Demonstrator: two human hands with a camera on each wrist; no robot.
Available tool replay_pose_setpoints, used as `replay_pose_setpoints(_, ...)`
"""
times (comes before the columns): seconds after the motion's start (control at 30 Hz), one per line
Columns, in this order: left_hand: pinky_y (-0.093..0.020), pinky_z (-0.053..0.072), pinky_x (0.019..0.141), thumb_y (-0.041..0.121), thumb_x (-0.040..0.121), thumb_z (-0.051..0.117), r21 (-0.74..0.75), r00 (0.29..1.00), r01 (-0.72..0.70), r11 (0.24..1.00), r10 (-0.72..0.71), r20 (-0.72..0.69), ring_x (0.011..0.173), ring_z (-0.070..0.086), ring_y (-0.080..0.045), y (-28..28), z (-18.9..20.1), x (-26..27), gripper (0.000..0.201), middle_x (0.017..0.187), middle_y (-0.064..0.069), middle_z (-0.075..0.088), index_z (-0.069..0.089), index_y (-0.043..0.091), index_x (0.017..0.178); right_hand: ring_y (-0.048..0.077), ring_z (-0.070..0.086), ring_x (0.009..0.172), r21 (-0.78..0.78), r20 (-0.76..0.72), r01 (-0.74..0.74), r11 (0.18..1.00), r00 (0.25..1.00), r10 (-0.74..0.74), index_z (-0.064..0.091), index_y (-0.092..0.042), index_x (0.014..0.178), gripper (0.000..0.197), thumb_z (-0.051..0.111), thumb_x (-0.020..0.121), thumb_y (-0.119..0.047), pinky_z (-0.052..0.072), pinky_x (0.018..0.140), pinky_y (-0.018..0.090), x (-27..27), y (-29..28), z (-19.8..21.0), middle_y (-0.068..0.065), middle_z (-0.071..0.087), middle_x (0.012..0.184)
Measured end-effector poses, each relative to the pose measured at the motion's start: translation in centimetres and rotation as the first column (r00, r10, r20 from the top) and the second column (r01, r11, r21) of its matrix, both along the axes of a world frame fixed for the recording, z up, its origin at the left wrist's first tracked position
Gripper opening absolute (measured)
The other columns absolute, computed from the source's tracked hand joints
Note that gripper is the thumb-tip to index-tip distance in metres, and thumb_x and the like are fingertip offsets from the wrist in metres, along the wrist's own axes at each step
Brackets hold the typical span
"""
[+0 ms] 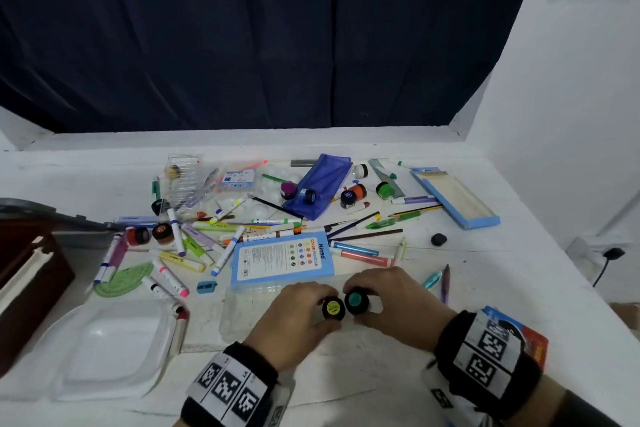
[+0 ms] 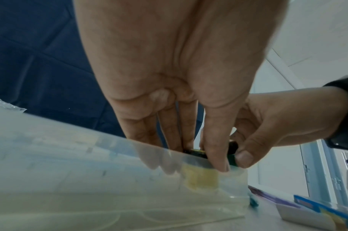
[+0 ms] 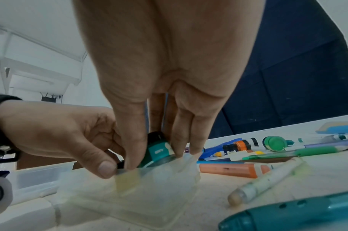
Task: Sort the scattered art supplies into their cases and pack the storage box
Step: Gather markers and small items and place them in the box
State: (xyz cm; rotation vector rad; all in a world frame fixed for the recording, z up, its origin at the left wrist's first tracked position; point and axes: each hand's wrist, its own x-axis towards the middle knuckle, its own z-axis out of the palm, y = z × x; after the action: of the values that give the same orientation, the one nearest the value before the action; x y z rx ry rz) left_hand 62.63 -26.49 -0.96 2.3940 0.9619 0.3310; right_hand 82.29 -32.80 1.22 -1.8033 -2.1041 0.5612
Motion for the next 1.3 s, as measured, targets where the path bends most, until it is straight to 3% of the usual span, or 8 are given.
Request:
replay_pose_setpoints(0.23,-0.018,0.047,0.091,0.033,0.085,0.076,-0.062,1.000,-0.002,0.998,0.003,0.014,0.098,0.058,-0.001,0.7,0.3,0.1,0.033,0.111,0.015,0.069,0.067,0.029,0.117,0.004,0.061,0.096,-0.088,-0.063,-0.026,0.996,0.998,0.020,0.054,-0.032,0.103,0.030,0.076,0.083,-0.030,0.054,0.091,0.030,0.3,0.6,-0.3,-0.013,0.064,0.105)
replay_pose_setpoints(0.47,-0.026,0.051,0.091,0.036,0.084,0.077,-0.084,1.000,0.001,0.996,-0.001,-0.003,0.097,0.060,0.000,1.1,-0.4,0.0,0.032,0.109,0.017,0.069,0.069,0.031,0.115,0.005,0.061,0.099,-0.107,-0.072,-0.057,0.993,0.996,0.050,0.048,-0.034,0.103,0.029,0.072,0.087,-0.029,0.054,0.092,0.032,0.5,0.9,-0.1,-0.011,0.065,0.107)
replay_pose_setpoints(0.7,-0.027,0.051,0.091,0.037,0.084,0.077,-0.104,1.000,0.010,0.995,-0.008,0.020,0.096,0.060,-0.001,1.0,-0.6,-0.1,0.032,0.106,0.016,0.069,0.068,0.031,0.114,0.008,0.055,0.099,-0.107,0.084,-0.111,0.988,0.989,0.120,0.061,-0.028,0.109,0.027,0.071,0.085,-0.036,0.048,0.093,0.029,0.4,0.8,0.1,-0.010,0.063,0.109)
replay_pose_setpoints(0.83,-0.020,0.048,0.088,0.037,0.087,0.073,-0.090,0.999,0.044,0.995,-0.045,-0.013,0.095,0.058,0.000,1.0,-0.1,0.1,0.032,0.109,0.016,0.069,0.067,0.032,0.118,0.011,0.056,0.102,-0.106,0.160,-0.118,0.987,0.978,0.134,0.063,-0.027,0.113,0.026,0.067,0.089,-0.035,0.047,0.095,0.033,0.3,0.6,0.5,-0.006,0.063,0.112)
replay_pose_setpoints(0.93,-0.024,0.049,0.088,0.034,0.088,0.072,-0.097,0.996,0.079,0.992,-0.083,-0.036,0.095,0.059,-0.003,1.1,0.5,0.3,0.027,0.106,0.013,0.070,0.070,0.030,0.115,0.015,0.057,0.107,-0.114,0.261,-0.121,0.986,0.954,0.147,0.065,-0.023,0.120,0.029,0.063,0.093,-0.034,0.044,0.099,0.036,-0.1,0.6,1.0,-0.003,0.065,0.115)
replay_pose_setpoints(1.07,-0.025,0.049,0.086,0.027,0.089,0.072,-0.076,0.989,0.101,0.992,-0.109,-0.104,0.095,0.060,-0.008,1.5,1.0,0.8,0.024,0.106,0.006,0.069,0.073,0.026,0.113,0.018,0.059,0.102,-0.097,0.386,-0.134,0.986,0.908,0.162,0.068,-0.022,0.116,0.026,0.063,0.093,-0.032,0.046,0.095,0.037,-0.8,0.9,1.2,-0.001,0.067,0.109)
replay_pose_setpoints(1.3,-0.031,0.052,0.087,0.023,0.089,0.071,-0.069,0.970,0.129,0.989,-0.140,-0.198,0.095,0.061,-0.009,1.8,1.5,1.4,0.020,0.102,0.006,0.071,0.074,0.026,0.108,0.018,0.059,0.103,-0.116,0.369,-0.096,0.989,0.920,0.133,0.068,-0.023,0.119,0.029,0.065,0.091,-0.031,0.047,0.095,0.035,-1.1,0.9,1.6,-0.001,0.067,0.111)
